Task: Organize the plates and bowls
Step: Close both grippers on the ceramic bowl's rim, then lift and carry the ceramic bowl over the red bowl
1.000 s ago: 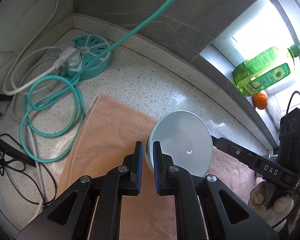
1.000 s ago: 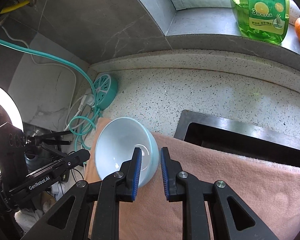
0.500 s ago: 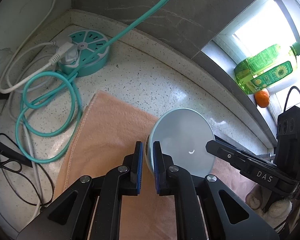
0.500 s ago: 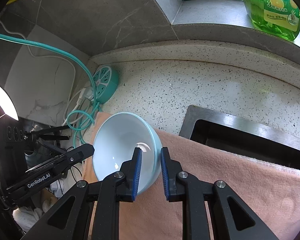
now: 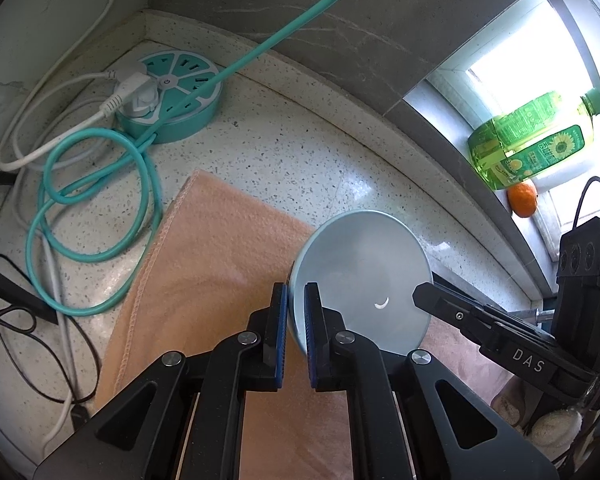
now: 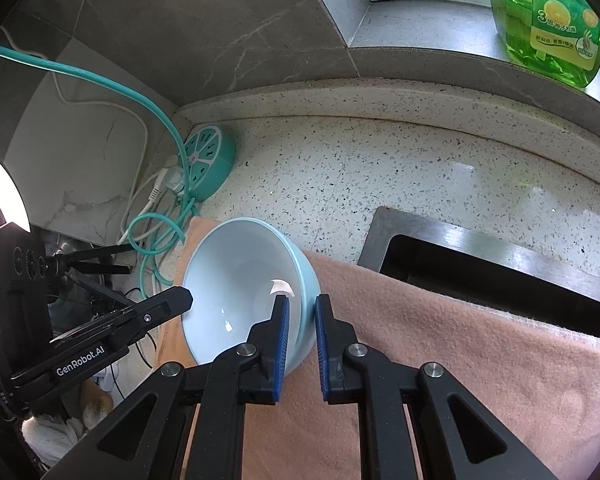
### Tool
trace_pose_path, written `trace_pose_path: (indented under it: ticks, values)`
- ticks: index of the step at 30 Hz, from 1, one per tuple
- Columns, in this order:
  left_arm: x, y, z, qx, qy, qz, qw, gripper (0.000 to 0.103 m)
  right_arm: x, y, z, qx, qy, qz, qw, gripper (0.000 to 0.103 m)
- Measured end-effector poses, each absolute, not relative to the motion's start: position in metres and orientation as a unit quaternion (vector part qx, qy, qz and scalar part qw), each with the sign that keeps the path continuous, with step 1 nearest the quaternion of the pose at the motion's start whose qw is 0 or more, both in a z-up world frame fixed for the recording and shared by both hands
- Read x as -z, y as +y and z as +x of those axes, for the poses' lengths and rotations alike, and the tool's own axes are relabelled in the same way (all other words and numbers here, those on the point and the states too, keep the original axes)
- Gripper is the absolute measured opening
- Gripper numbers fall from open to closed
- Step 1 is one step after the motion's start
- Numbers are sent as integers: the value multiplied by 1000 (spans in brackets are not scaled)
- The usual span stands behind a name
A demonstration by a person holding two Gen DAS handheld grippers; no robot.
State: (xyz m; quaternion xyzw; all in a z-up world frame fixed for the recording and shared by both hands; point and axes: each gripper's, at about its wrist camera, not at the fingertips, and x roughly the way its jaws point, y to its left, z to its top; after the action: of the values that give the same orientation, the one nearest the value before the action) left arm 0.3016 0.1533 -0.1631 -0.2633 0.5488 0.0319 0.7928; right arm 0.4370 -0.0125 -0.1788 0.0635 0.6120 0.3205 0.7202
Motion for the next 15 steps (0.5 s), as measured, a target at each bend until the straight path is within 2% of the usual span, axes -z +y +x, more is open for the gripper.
trace_pose_path:
  ticks: [15]
  values:
    - [115,155,262,-24,511,-261,818,7,139,-20,410,-331,595,67,730,12]
